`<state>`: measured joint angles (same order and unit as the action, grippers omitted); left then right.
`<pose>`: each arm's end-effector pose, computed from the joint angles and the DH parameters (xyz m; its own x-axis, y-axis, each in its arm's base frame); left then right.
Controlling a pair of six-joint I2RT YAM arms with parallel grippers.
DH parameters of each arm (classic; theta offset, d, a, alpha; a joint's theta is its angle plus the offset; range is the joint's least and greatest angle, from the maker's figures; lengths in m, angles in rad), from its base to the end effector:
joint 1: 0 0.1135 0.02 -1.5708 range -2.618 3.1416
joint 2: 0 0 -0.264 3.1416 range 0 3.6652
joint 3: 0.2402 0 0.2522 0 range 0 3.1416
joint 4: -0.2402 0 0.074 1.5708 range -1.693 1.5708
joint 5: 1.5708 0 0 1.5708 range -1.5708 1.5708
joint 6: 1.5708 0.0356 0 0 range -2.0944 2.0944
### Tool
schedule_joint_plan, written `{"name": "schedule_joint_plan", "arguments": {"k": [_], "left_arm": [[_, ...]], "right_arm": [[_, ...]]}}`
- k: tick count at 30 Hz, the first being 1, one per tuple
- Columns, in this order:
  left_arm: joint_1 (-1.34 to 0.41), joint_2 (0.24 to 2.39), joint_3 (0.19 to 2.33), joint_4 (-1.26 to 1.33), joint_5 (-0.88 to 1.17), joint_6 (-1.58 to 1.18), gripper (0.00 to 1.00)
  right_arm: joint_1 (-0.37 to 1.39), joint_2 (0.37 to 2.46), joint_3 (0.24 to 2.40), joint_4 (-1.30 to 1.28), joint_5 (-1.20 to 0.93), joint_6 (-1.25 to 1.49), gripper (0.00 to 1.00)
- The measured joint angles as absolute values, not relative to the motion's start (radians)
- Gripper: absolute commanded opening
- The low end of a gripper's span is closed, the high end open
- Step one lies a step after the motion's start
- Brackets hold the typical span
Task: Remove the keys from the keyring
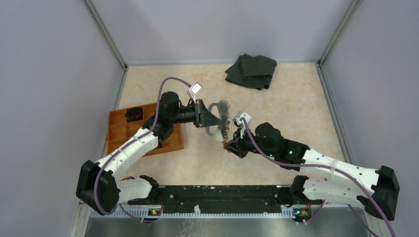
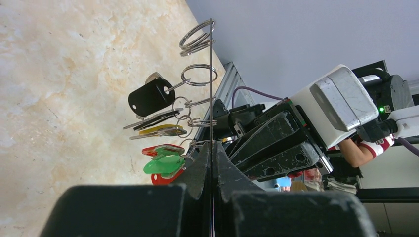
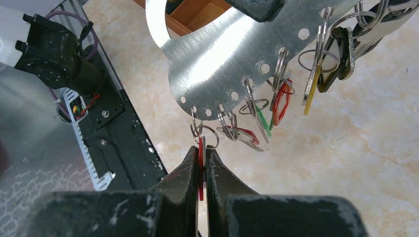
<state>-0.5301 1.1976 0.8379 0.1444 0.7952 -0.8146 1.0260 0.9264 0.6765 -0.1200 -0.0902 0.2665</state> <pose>0.2208 -0.1588 0.3081 -0.8218 -0.1087 -0.5594 0.5218 0.2511 -0.8153 0.1090 0.1861 0.2825 -0.4165 -0.1812 -0.8909 -0.8143 0.5101 0.2770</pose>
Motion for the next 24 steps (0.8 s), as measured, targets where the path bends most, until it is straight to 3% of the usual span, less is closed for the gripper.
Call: {"name": "schedule_joint_plan", "arguments": {"k": [24], "left_arm": [[-0.531,1.192,0.838,0.093,0.769,-0.757,0.0]], "right_arm": [[1.04,0.978,0.742,-0.163,-0.052,0.308,0.0]]}}
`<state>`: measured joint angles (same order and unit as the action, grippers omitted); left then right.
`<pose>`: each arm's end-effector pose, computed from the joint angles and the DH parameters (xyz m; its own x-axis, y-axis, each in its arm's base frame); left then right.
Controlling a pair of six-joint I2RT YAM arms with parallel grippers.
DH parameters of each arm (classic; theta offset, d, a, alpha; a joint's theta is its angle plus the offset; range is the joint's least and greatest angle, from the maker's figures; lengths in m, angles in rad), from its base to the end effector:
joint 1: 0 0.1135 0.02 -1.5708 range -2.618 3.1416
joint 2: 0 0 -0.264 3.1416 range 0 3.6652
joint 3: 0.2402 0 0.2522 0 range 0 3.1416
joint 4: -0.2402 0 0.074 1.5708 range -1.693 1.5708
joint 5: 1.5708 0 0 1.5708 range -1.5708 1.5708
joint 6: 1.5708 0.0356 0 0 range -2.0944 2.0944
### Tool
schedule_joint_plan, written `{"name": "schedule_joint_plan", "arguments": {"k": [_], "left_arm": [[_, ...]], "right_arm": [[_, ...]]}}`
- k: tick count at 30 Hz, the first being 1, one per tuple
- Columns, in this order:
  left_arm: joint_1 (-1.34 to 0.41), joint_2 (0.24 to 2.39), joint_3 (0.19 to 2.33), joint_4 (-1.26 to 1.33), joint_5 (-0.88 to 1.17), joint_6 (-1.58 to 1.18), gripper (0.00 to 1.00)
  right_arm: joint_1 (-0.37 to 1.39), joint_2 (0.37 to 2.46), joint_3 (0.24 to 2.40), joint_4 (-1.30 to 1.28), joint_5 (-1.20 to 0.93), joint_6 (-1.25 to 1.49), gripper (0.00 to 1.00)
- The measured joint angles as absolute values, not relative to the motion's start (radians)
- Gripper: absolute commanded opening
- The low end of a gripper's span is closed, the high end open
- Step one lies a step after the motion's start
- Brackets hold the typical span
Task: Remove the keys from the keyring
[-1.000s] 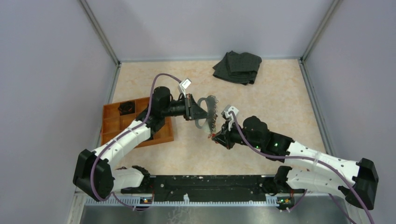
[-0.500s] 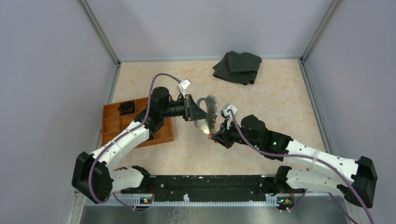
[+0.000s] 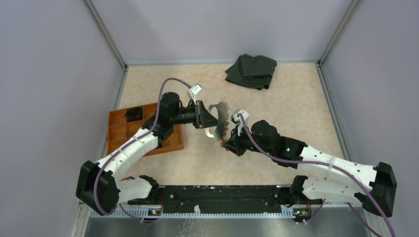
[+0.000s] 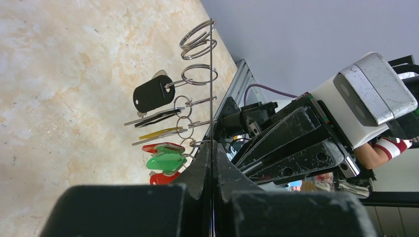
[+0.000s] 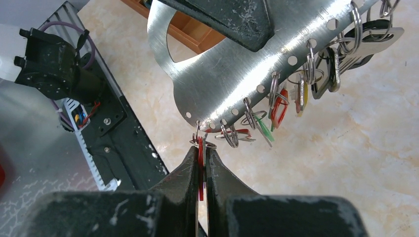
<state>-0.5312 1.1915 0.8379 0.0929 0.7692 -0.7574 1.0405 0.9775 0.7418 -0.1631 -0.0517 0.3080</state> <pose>0.2194 -0.1576 0.3045 -0.8096 -0.0968 -0.5789 0.5328 0.2924 -0.7941 0.1125 0.1955 0.2910 -0.4556 -0.1785 -0.8721 -0.7844 0.5438 0.2985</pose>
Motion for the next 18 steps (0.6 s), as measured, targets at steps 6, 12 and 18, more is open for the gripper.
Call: {"name": "schedule_joint_plan", "arguments": {"k": [6,12,18], "left_arm": [[-0.532,1.192,0.838,0.089,0.768,-0.752,0.0],[-0.538,1.192,0.838,0.089,0.764,-0.749,0.0],[-0.545,1.192,0.838,0.088,0.75,-0.745,0.0]], "right_arm": [[1.041,0.987,0.746,-0.17,-0.036,0.334,0.0],[1.041,0.993,0.754,-0.173,-0.026,0.352,0.0],[1.041,0.995,0.754,-0.173,-0.021,0.371,0.0]]}}
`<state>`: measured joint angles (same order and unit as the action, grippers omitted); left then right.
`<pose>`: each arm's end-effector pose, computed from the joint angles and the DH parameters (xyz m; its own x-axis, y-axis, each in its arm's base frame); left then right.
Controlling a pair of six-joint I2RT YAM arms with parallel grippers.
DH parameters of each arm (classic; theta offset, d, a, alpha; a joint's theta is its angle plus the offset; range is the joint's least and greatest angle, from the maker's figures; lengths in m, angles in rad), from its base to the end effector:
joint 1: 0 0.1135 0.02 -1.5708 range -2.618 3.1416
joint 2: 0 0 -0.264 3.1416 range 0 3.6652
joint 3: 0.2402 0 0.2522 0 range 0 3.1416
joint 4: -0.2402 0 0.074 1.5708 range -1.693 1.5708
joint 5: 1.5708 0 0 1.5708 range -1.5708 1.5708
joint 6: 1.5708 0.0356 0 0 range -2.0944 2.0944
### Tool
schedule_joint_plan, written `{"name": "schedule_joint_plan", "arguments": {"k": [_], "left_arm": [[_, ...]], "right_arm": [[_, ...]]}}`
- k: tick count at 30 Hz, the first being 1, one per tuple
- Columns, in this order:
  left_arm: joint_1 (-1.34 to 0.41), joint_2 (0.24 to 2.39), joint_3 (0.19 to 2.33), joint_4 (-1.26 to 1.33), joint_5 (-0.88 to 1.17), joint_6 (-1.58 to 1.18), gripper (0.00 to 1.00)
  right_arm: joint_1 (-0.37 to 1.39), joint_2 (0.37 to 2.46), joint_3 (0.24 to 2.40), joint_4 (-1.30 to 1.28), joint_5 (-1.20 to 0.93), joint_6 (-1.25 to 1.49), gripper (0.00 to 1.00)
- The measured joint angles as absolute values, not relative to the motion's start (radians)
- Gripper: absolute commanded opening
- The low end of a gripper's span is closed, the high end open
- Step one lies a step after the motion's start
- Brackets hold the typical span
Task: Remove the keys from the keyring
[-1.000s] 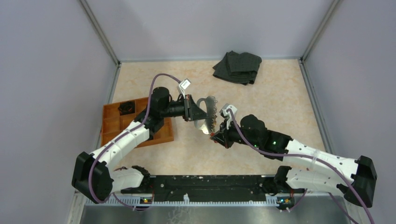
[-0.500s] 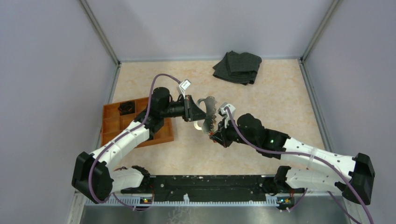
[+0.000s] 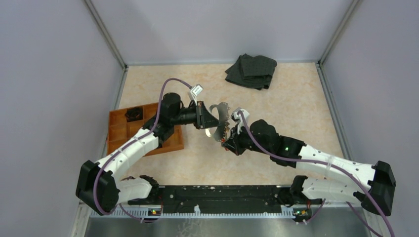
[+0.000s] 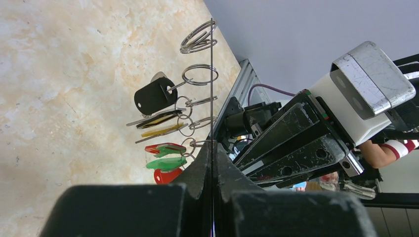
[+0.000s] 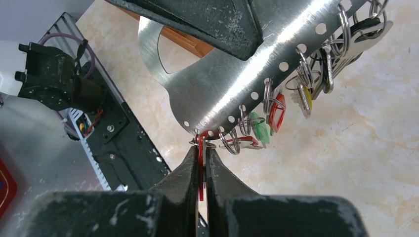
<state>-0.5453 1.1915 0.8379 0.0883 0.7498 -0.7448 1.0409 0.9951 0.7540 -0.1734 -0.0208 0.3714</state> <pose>0.2177 -0.1605 0.3040 -0.8032 -0.0929 -0.5884 0.5405 0.3014 -0.7855 0.1150 0.1978 0.2906 -0.5063 -0.1464 -0.8499 -0.7389 0.5817 0.3400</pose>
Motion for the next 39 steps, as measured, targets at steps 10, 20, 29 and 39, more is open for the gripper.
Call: {"name": "schedule_joint_plan", "arguments": {"k": [10,20,29,39], "left_arm": [[-0.564,1.192,0.838,0.081,0.712,-0.732,0.0],[-0.591,1.192,0.838,0.07,0.667,-0.728,0.0],[-0.608,1.192,0.838,0.055,0.632,-0.73,0.0],[-0.62,1.192,0.838,0.039,0.573,-0.753,0.0]], "right_arm": [[1.041,0.998,0.754,-0.191,0.015,0.405,0.0],[1.045,0.998,0.755,-0.214,0.049,0.432,0.0],[1.047,0.998,0.755,-0.231,0.072,0.449,0.0],[1.047,1.005,0.755,-0.233,0.097,0.457,0.0]]}}
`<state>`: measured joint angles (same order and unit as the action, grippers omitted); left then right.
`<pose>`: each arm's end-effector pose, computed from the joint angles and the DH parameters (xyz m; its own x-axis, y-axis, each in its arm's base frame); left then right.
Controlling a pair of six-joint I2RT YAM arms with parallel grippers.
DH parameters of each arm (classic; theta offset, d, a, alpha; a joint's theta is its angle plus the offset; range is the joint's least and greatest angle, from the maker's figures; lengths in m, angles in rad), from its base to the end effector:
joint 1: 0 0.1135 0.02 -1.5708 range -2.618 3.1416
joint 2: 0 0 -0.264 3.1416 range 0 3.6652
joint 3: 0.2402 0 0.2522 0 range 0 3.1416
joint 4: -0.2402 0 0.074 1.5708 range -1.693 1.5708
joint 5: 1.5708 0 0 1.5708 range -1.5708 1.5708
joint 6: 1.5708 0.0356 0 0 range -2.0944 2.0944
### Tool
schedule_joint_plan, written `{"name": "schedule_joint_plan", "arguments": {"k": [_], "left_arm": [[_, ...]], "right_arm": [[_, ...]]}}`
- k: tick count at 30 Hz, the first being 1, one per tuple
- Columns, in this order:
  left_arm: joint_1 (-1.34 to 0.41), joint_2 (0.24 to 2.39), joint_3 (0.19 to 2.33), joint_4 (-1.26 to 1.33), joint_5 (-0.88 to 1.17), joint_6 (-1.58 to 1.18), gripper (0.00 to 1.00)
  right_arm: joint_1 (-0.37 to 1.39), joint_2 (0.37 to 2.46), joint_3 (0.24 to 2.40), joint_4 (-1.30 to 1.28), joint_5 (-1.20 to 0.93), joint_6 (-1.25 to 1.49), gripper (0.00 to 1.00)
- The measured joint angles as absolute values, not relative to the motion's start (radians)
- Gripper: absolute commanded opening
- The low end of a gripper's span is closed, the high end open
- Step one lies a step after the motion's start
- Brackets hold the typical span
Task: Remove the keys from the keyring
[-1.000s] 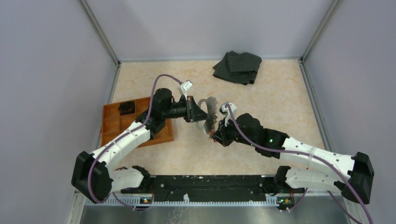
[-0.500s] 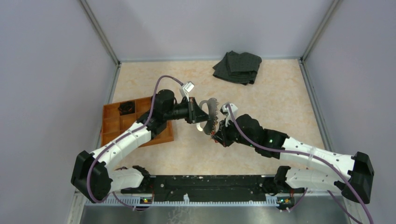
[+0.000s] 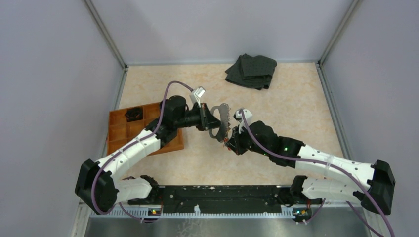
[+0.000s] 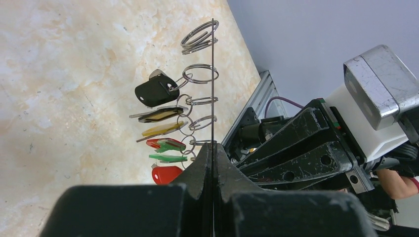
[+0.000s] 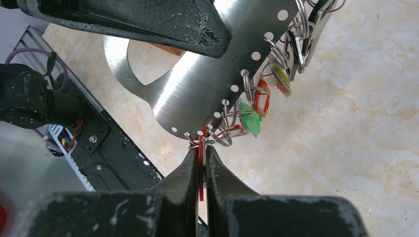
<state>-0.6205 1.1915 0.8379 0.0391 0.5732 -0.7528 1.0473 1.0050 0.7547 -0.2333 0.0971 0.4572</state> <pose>0.2098 -0.1737 0.2981 -0.8045 -0.1311 -0.5793 0.4906 0.4030 -0.7726 0.1167 0.1953 0.2829 -0.5701 -0.1089 -0.8143 -0.6323 0.6909 0.3504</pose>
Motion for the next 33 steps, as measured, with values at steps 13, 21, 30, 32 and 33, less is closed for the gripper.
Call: {"name": "schedule_joint_plan", "arguments": {"k": [13,21,30,32,33], "left_arm": [[-0.622,1.196,0.838,-0.009,0.538,-0.757,0.0],[-0.622,1.196,0.838,-0.031,0.537,-0.731,0.0],[-0.623,1.195,0.874,-0.088,0.533,-0.658,0.0],[-0.623,1.195,0.886,-0.095,0.534,-0.642,0.0],[-0.622,1.195,0.893,-0.099,0.535,-0.632,0.0]], "right_arm": [[1.051,1.018,0.797,-0.302,0.095,0.424,0.0],[1.051,1.066,0.868,-0.399,0.046,0.385,0.0],[1.051,1.103,0.899,-0.474,0.001,0.358,0.0],[1.051,1.113,0.906,-0.48,-0.006,0.358,0.0],[1.051,1.116,0.909,-0.482,-0.009,0.356,0.0]]}}
